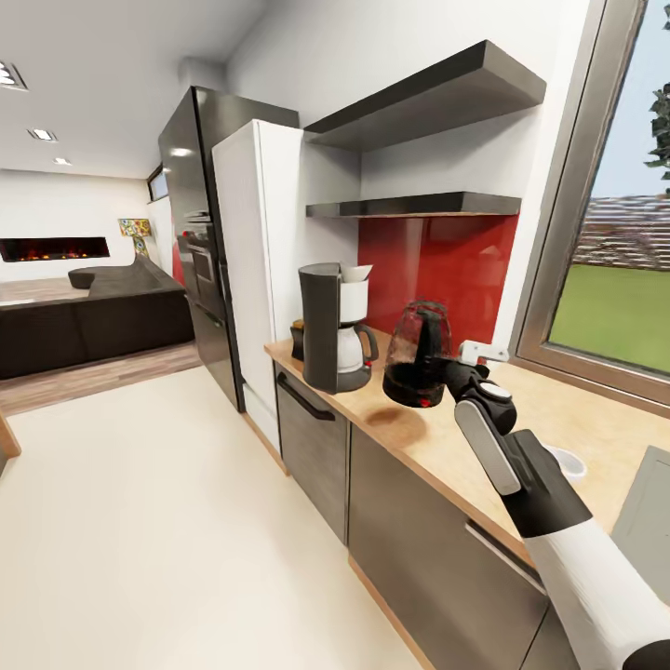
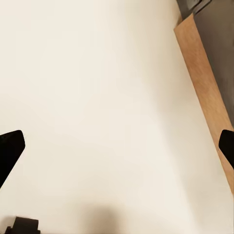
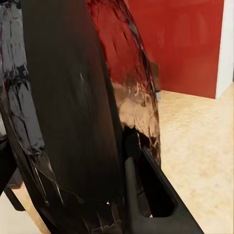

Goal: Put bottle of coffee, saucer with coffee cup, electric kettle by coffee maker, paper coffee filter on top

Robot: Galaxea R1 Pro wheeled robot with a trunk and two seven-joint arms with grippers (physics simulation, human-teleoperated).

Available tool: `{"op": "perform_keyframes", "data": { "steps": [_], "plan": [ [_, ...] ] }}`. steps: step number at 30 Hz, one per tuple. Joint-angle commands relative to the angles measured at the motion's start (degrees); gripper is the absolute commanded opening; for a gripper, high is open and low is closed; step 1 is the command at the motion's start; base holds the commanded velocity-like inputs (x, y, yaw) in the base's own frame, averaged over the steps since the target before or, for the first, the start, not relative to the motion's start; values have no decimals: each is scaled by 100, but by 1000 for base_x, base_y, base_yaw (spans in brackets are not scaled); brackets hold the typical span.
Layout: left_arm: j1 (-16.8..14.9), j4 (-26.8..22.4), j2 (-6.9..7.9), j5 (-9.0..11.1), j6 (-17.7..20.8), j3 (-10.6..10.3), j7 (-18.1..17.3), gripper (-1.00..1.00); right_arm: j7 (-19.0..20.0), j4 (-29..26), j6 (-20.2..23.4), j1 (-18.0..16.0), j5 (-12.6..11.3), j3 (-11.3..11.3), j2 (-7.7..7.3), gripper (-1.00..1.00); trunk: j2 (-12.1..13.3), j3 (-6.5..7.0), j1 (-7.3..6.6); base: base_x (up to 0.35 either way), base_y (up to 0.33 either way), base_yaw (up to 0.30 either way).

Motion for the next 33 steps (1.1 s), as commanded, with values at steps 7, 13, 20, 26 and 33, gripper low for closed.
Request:
{"op": "perform_keyframes", "data": {
  "steps": [7,13,20,26,33],
  "plan": [
    [-5,16,35,-4,-6,49,-36,100,-61,5,5,-12,-20,16,-3,-100,-4,-7,1,111,0,0],
    [-5,16,39,-4,-6,49,-36,100,-62,6,5,-12,-20,15,-3,-100,-4,-7,1,118,0,0],
    [-5,15,40,-4,-6,49,-37,100,-62,6,5,-12,-20,16,-3,-100,-4,-7,1,41,0,0],
    [-5,15,40,-4,-6,49,-35,100,-101,6,5,-12,-20,13,-3,-100,-4,-7,1,6,0,0],
    [-5,17,40,-4,-6,49,-35,100,-325,7,9,-16,-20,17,1,-100,-4,-7,1,0,0,0]
  ]
}}
